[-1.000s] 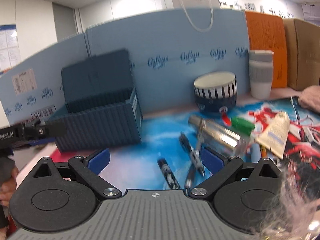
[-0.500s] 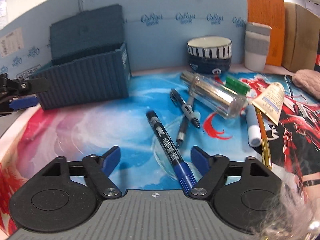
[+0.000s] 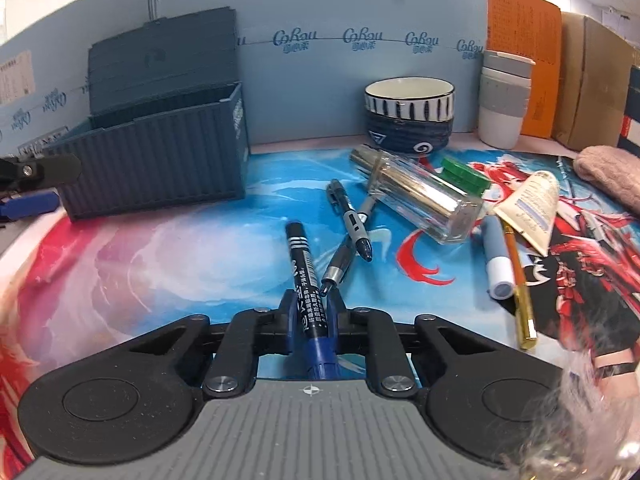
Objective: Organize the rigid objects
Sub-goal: 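Close the right gripper on the black-and-blue marker and lift it, then carry the marker with the right gripper over the dark blue bin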
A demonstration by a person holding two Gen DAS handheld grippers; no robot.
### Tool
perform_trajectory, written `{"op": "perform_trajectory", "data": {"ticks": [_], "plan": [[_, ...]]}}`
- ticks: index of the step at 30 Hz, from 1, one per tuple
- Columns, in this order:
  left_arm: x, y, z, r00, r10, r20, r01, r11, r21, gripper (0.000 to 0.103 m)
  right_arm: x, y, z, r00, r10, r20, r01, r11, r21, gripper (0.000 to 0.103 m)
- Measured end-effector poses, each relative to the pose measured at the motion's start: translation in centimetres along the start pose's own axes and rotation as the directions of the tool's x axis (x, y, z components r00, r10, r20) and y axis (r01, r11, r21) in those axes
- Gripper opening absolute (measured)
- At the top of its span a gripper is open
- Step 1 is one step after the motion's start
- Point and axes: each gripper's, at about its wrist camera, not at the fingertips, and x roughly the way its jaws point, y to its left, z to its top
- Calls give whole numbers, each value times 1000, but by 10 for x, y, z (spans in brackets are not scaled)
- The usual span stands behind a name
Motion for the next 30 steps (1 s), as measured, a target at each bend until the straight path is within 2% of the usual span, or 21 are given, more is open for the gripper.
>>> {"op": "perform_trajectory", "data": {"ticks": [6,10,13,19,25,27,29,30], "plan": [[-1,2,1,1000,-4,4,4,1000,-13,93,2,10,3,993,117,-7,-117,993,24,12],[-3,6,2,1000,-1,11,2,1000,-31,93,7,11,6,966,257,-24,-254,962,100,12],[-3,8,3,1000,3,15,-3,999,-42,93,11,16,7,943,331,-36,-324,938,125,12],[-7,12,6,1000,6,29,-5,998,-55,93,17,36,12,947,315,-55,-314,949,38,12],[-20,17,12,996,0,89,7,997,-76,93,22,45,15,953,296,-66,-299,954,-35,15],[-24,18,13,994,-2,109,11,997,-82,93,25,49,19,956,286,-68,-290,955,-63,32],[-25,18,14,993,0,117,10,997,-82,93,31,52,23,955,285,-80,-291,953,-78,41],[-26,18,14,993,1,120,9,997,-82,93,35,55,26,954,287,-89,-295,952,-87,41]]}}
